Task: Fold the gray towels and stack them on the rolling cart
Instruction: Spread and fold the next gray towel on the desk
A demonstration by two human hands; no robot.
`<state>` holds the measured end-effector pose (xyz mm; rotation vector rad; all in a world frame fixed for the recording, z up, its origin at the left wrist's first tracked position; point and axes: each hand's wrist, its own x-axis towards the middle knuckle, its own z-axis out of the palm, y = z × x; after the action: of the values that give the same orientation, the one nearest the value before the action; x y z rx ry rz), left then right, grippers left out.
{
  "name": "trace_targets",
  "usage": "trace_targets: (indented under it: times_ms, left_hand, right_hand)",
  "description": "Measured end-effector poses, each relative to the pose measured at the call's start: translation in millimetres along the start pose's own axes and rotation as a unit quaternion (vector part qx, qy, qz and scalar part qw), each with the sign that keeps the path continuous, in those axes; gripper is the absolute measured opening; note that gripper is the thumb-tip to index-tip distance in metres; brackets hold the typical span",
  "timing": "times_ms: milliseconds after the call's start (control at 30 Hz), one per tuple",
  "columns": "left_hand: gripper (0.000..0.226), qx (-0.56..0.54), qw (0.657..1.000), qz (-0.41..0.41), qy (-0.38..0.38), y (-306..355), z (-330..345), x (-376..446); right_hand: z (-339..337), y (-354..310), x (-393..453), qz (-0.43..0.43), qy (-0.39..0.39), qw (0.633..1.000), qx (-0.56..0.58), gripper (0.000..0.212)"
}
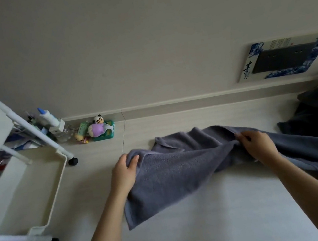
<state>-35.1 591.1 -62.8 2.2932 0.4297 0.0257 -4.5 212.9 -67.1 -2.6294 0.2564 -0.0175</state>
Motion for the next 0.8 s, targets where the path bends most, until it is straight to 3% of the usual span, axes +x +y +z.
trace_targets:
  times_ms: [167,233,300,367,500,600,700,800]
  left_hand:
    - [0.024,0.094,0.995,-0.033,0.0,3,9,16]
    - [0.032,0.153,0.988,-0.027,0.004,-4,24,6]
    - [0.039,0.192,0.981,0.028,0.024,-11,41,-11]
    - [0.048,0.167,0.98,0.105,-0.001,-15,56,-28]
    - [0.076,0.188,0.964,0.13,-0.136,-26,81,-47]
    - [0.065,0.259,0.933,0.113,-0.224,-33,91,-50]
    - [0.06,0.271,0.925,0.123,-0.238,-40,87,-55]
    - [0.097,0.258,0.929,0.147,-0.219,-51,77,-61]
  right_hand:
    - [16,-20,14,-0.042,-0.029,0.992,-0.116,0.03]
    - [32,-22,0,-0.086,-0.009,0.99,-0.113,0.027]
    - [49,-22,-22,-0.159,-0.006,0.986,-0.047,0.035]
    - [65,-19,-42,-0.206,-0.043,0.978,-0.002,0.046]
    - [78,-14,-59,-0.139,-0.115,0.984,0.005,0.058]
    - [82,-13,-60,-0.128,-0.154,0.98,-0.001,0.074]
    - [82,-13,-59,-0.113,-0.15,0.982,0.002,0.057]
    - [81,-14,-63,-0.123,-0.133,0.983,-0.023,0.048]
